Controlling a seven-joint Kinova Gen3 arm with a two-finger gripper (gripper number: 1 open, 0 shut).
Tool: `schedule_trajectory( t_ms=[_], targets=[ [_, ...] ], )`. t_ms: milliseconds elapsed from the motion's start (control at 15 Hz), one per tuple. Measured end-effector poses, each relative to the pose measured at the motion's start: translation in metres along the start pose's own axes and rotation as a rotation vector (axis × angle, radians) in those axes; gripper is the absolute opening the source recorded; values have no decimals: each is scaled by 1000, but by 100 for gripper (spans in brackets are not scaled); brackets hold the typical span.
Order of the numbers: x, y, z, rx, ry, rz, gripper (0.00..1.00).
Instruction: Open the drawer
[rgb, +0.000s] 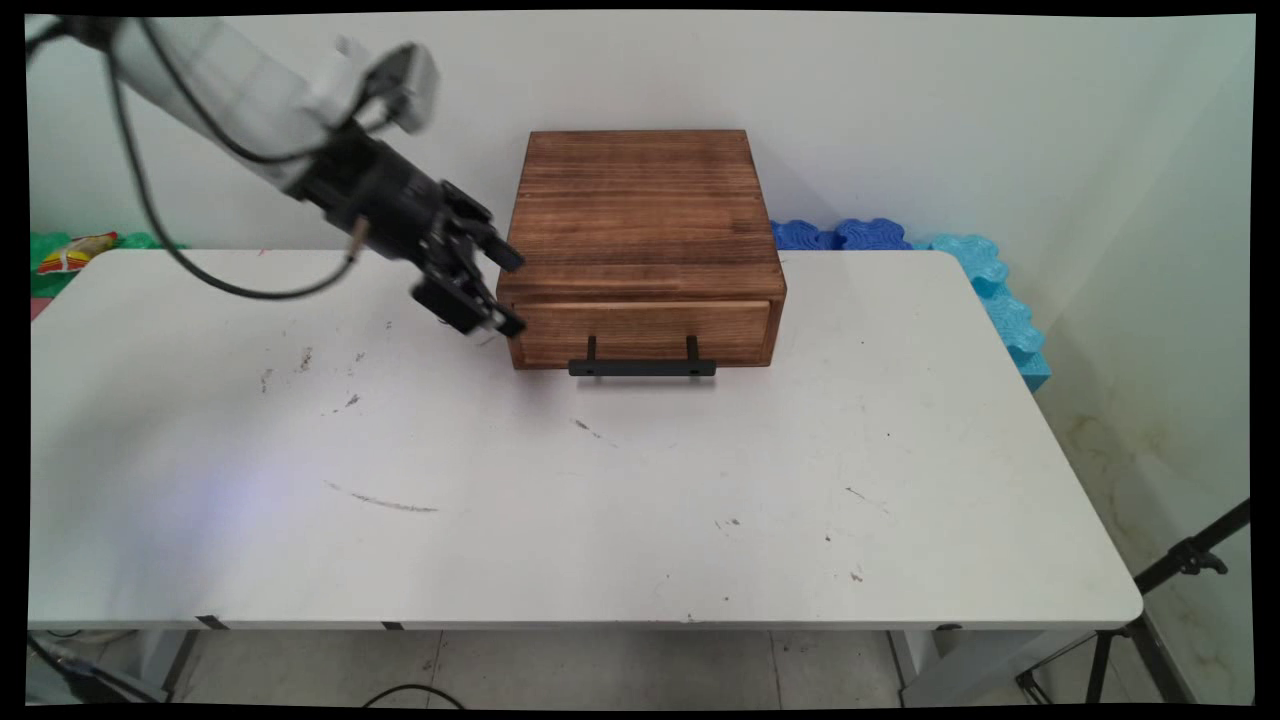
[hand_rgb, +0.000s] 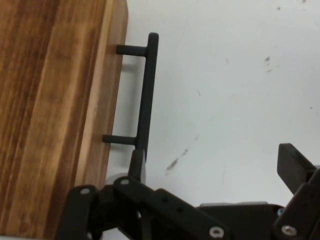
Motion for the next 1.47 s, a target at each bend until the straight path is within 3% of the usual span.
schedule_trajectory(
  t_ms=[467, 1467],
  targets=[
    [21, 8, 71, 11, -73, 78, 100],
    [37, 6, 179, 61, -155, 161, 100]
  ],
)
